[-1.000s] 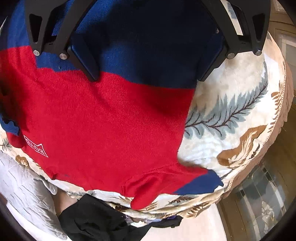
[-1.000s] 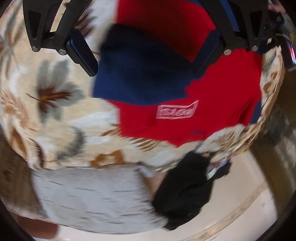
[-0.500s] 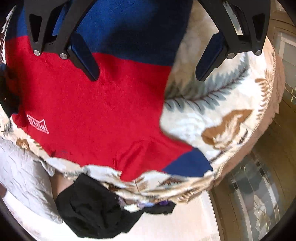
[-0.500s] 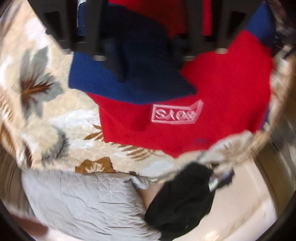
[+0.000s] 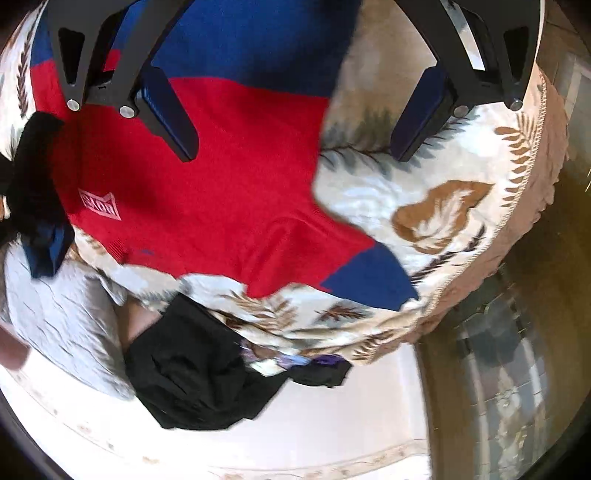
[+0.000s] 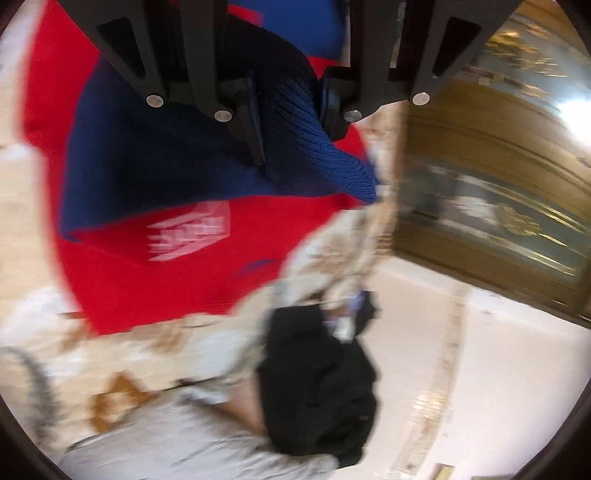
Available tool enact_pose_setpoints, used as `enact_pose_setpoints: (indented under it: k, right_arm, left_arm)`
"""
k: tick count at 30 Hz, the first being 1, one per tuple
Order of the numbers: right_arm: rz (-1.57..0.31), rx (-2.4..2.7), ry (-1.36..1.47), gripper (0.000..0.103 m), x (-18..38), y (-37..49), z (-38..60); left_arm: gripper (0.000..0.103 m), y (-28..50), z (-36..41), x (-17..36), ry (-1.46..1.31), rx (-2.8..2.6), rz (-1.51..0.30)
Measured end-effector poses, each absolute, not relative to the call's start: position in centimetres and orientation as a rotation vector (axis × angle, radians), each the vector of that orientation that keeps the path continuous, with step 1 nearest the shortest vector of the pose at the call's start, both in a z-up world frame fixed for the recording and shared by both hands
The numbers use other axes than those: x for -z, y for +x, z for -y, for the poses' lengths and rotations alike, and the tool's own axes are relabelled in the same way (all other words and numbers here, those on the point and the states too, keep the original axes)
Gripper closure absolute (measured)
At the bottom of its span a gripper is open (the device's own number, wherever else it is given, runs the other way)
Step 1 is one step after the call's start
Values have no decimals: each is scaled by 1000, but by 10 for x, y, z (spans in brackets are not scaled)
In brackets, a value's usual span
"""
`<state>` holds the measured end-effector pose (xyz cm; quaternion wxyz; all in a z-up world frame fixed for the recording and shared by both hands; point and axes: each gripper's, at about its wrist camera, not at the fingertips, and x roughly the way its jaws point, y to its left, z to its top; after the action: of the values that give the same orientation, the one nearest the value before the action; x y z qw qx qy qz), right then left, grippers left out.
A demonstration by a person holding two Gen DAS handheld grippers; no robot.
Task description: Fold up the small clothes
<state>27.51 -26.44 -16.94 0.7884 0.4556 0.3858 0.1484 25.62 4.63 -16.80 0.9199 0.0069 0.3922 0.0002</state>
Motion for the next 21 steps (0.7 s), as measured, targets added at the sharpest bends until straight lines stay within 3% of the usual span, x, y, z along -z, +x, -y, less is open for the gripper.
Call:
enact_pose_setpoints:
  k: [2, 5, 7, 13, 18, 20, 21]
  right_arm:
    - [-814, -408, 1035, 77, 164, 295, 236]
    - [-862, -461, 1027, 67, 160, 319, 193]
    - [-932, -435, 994, 7, 162, 330, 175]
    - [-868, -417, 949, 6, 162, 318, 188]
    - [-903, -272, 744, 9, 174, 291, 218]
    - [-912, -232, 670, 22, 181, 279, 226]
    - [-930, -199, 621, 34, 187, 274, 229]
  left_arm:
    - [0, 258, -55, 166, 0, -23, -797]
    - [0, 264, -70, 165, -20, -52, -797]
    - [0, 268, -80, 165, -28, -74, -798]
    - [0, 281, -125, 160, -102, -193, -794]
    - [0, 287, -137, 165, -138, -232, -812]
    - [0, 287, -132, 167, -130, -222, -810]
    - [0, 286, -125, 167, -108, -202, -800]
